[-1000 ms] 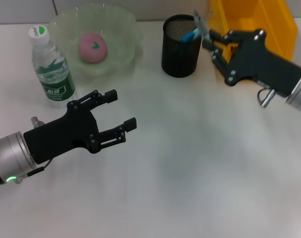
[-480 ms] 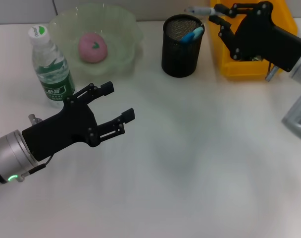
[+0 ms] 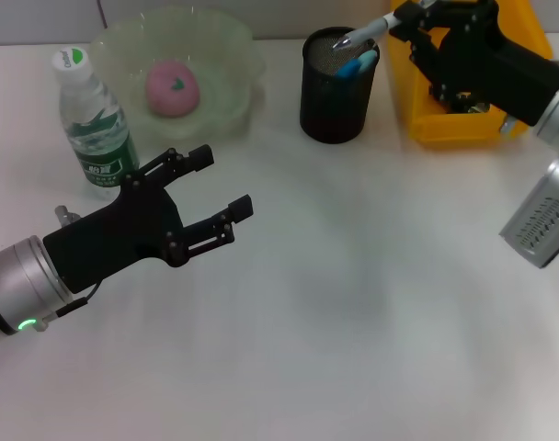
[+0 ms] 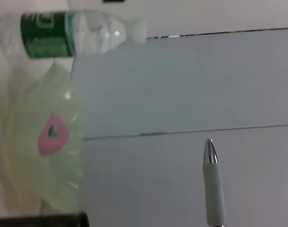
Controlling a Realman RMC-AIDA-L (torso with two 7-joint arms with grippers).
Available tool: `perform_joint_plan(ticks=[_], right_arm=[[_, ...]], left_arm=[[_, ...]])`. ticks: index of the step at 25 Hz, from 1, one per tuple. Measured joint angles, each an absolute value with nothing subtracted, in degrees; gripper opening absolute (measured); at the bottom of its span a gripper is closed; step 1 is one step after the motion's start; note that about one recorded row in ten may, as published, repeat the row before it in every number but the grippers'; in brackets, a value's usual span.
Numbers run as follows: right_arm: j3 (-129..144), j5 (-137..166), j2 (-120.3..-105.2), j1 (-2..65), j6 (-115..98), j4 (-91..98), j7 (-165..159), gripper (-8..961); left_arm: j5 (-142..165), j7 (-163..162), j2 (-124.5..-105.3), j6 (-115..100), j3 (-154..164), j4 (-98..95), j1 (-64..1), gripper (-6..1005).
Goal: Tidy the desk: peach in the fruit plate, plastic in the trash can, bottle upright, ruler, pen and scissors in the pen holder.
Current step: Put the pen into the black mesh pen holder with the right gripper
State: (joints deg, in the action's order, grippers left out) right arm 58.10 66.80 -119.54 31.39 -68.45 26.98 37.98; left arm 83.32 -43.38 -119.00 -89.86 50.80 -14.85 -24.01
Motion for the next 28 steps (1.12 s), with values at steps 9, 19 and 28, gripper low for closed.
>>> perform_joint_plan(ticks=[9,19,28], right_arm=[[58.33,64.50,-119.66,34.06,-63.23,25.38,56.50,115],[58.95,59.50,-119.68,37.34,-57.59,22.22,77.18,115],[62.06,59.50,-119.66,39.07,-49.32,22.50,86.40,116]], left_arm=[[83.31,-41.11,-119.01,-89.92,50.91,-14.75,-24.08,827],[83.31,-38.57,-119.00,-90.14,51.31,-14.59,-24.08,828],[83.32,-36.27,-119.08,-90.18,51.19,-13.56,-24.16,827]])
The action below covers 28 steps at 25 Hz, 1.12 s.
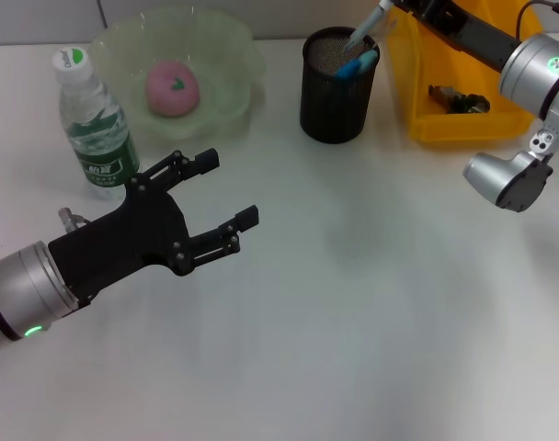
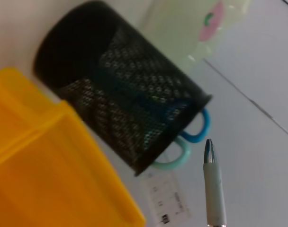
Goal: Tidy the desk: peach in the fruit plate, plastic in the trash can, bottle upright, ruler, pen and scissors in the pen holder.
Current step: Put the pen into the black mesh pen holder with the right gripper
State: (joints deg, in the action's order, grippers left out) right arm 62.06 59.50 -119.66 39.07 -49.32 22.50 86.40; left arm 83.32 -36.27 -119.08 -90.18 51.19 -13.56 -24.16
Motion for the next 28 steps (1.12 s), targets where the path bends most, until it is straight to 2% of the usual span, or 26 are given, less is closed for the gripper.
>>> perform_joint_plan(ticks=[28], right_arm=[[63.36,59.99,-119.49,43.25,-43.90,21.73,99.58,115]], left_arm=[[82.03,-34.74,-119.09,-91.62,50.94,-12.67,-24.34,828]])
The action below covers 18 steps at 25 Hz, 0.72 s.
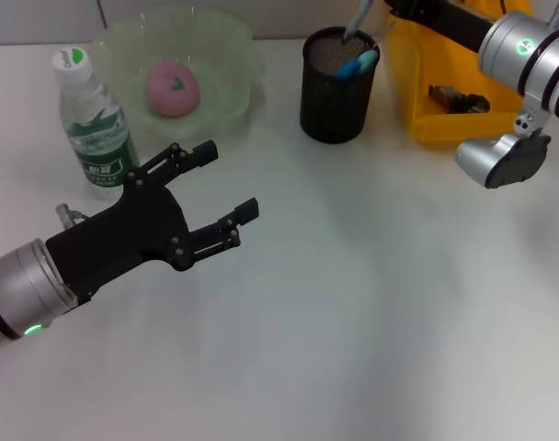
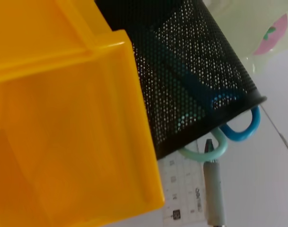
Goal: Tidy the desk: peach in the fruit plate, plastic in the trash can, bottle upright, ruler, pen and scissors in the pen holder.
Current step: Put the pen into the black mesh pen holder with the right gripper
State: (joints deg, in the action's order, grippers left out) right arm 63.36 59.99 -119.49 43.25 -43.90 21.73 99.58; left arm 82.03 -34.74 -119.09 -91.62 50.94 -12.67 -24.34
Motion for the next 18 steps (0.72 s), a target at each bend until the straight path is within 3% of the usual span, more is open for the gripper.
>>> perform_joint_plan(ticks=[18], right_arm=[[63.36,59.59,-119.88,43.80,-44.16,20.24,100.26,116]], left_arm=[[82.06,-33.14,-119.09,-91.49,51.26,-12.57,-24.22,827]])
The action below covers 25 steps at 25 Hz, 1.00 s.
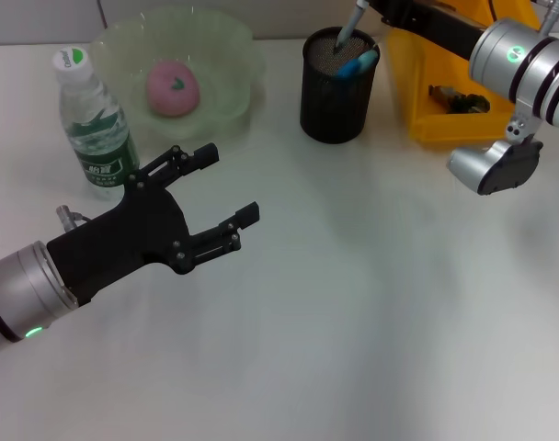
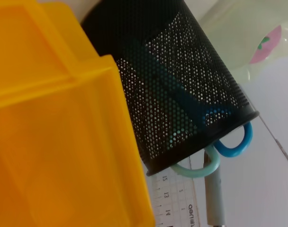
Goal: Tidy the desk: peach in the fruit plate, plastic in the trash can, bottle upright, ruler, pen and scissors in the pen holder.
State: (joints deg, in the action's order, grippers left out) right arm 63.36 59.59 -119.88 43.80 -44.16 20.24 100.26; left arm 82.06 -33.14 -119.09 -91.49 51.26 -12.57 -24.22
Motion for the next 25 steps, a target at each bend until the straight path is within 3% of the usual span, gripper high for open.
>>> perform_joint_plan(ticks=[13,18,25], right_arm=[[63.30,57.52,-119.88,43.24,-47.10,19.77,100.29,276],[63.07,53.84,-119.85,41.65,-52.20,19.59,100.26,468],[63.28,43.98,-119.80,38.82,-62.57,18.94,99.74,474]], left_arm=[[82.04,-31.53,-119.09,-91.58,50.89,-11.59,-24.28,828],[82.00,-31.53,-119.09,-91.59,50.88,-11.34,-24.26,827],[81.99,-31.82,-119.09,-91.58,51.19,-11.16,-24.25,827]])
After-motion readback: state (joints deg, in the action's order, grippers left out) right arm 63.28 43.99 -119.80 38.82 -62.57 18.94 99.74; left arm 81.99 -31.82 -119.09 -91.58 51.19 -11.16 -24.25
